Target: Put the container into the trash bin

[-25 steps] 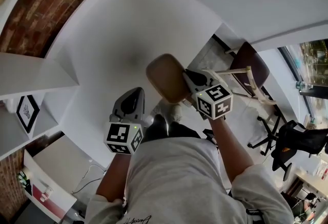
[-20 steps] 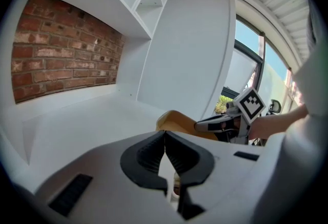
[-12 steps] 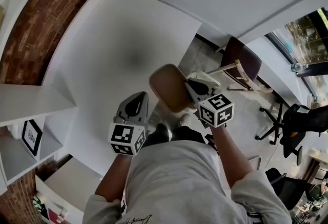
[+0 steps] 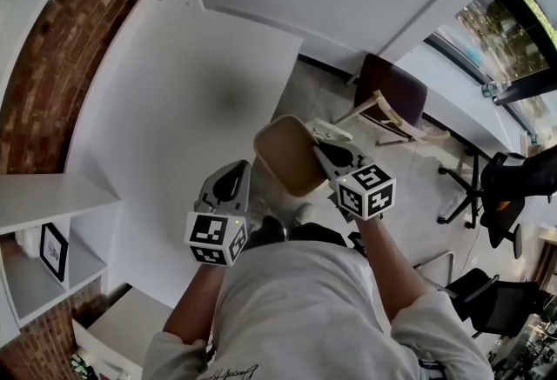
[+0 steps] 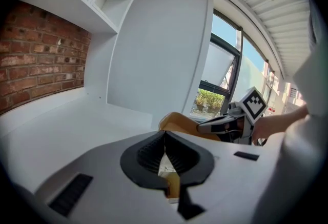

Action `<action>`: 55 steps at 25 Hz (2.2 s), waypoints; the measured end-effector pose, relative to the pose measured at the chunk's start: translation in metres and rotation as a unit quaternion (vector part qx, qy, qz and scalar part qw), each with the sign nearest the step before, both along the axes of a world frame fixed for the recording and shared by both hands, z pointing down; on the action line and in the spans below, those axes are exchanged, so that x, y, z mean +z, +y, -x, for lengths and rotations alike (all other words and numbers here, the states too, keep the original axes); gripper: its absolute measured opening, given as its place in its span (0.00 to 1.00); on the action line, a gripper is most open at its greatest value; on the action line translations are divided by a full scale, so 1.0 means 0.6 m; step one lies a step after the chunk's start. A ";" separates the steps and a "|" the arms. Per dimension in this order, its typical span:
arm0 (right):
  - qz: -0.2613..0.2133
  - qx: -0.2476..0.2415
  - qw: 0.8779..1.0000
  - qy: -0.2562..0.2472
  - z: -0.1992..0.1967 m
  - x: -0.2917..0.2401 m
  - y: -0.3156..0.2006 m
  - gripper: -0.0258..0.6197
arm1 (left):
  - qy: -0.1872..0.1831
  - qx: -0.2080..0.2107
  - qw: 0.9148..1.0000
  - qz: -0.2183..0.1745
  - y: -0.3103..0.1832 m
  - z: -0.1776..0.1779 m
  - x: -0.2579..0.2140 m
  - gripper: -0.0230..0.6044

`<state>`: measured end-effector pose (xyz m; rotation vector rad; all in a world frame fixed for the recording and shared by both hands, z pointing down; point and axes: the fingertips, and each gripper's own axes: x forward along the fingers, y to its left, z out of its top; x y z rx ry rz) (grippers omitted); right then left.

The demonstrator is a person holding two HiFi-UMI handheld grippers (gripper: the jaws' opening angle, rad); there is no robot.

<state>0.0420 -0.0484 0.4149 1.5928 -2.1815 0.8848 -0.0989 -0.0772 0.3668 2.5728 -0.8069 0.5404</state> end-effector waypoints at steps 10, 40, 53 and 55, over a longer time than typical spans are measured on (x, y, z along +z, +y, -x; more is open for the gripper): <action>-0.002 0.033 0.999 -0.007 -0.115 -0.007 0.101 0.09 | 0.004 0.015 1.000 -0.004 0.078 -0.115 -0.016 0.06; 0.019 0.102 0.994 -0.035 -0.221 0.056 0.251 0.09 | -0.037 0.071 0.997 -0.010 0.195 -0.198 0.003 0.06; 0.044 0.134 0.990 -0.023 -0.230 0.086 0.203 0.09 | -0.040 0.120 0.992 0.010 0.132 -0.196 0.037 0.06; 0.049 0.140 0.989 -0.023 -0.227 0.098 0.198 0.09 | -0.041 0.126 0.991 0.013 0.126 -0.197 0.045 0.06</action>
